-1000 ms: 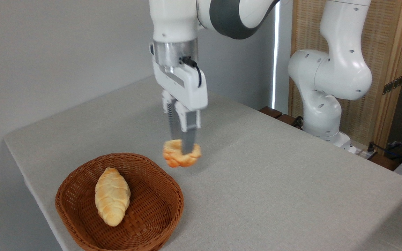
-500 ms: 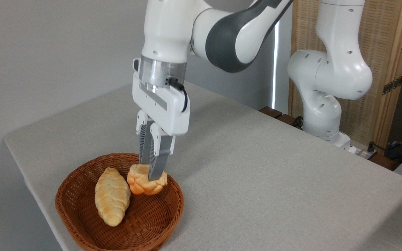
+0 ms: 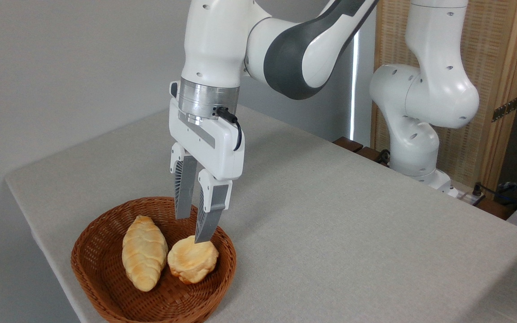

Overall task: Put bread into the basket
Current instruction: 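Lower the bun into the basket beside the long roll and release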

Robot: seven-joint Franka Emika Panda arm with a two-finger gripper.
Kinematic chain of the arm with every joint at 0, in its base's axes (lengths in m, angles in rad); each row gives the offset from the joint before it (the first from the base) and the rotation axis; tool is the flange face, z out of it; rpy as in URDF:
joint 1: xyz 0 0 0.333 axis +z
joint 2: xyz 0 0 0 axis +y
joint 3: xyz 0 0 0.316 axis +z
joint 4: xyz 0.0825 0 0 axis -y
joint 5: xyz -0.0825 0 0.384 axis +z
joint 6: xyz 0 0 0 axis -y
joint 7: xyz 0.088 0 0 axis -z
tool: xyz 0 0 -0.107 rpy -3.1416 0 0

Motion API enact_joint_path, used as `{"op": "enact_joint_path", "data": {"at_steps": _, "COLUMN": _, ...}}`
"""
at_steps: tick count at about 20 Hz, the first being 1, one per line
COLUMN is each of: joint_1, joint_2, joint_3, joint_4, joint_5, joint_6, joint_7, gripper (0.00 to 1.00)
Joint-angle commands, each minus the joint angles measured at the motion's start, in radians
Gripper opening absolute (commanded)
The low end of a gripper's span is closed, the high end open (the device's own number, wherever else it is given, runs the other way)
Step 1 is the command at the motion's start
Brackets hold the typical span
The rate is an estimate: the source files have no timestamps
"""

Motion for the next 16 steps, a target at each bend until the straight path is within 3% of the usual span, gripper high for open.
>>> {"op": "enact_joint_path", "data": {"at_steps": 1, "joint_1": 0.0, "joint_2": -0.015, "joint_3": -0.001, "joint_4": 0.037, "joint_5": -0.022, "joint_6": -0.022, "joint_7": -0.11, "gripper": 1.0}}
{"op": "enact_joint_path", "data": {"at_steps": 8, "joint_1": 0.0, "joint_2": -0.031, "joint_3": -0.002, "joint_4": 0.181, "joint_5": -0.021, "joint_6": -0.321, "joint_7": -0.155, "gripper": 1.0}}
{"op": "enact_joint_path", "data": {"at_steps": 13, "joint_1": 0.0, "joint_2": -0.029, "joint_3": 0.002, "joint_4": 0.226, "joint_5": -0.018, "joint_6": -0.433, "joint_7": -0.166, "gripper": 1.0}}
{"op": "enact_joint_path", "data": {"at_steps": 16, "joint_1": 0.001, "joint_2": -0.026, "joint_3": 0.002, "joint_4": 0.226, "joint_5": -0.021, "joint_6": -0.437, "joint_7": -0.166, "gripper": 1.0}}
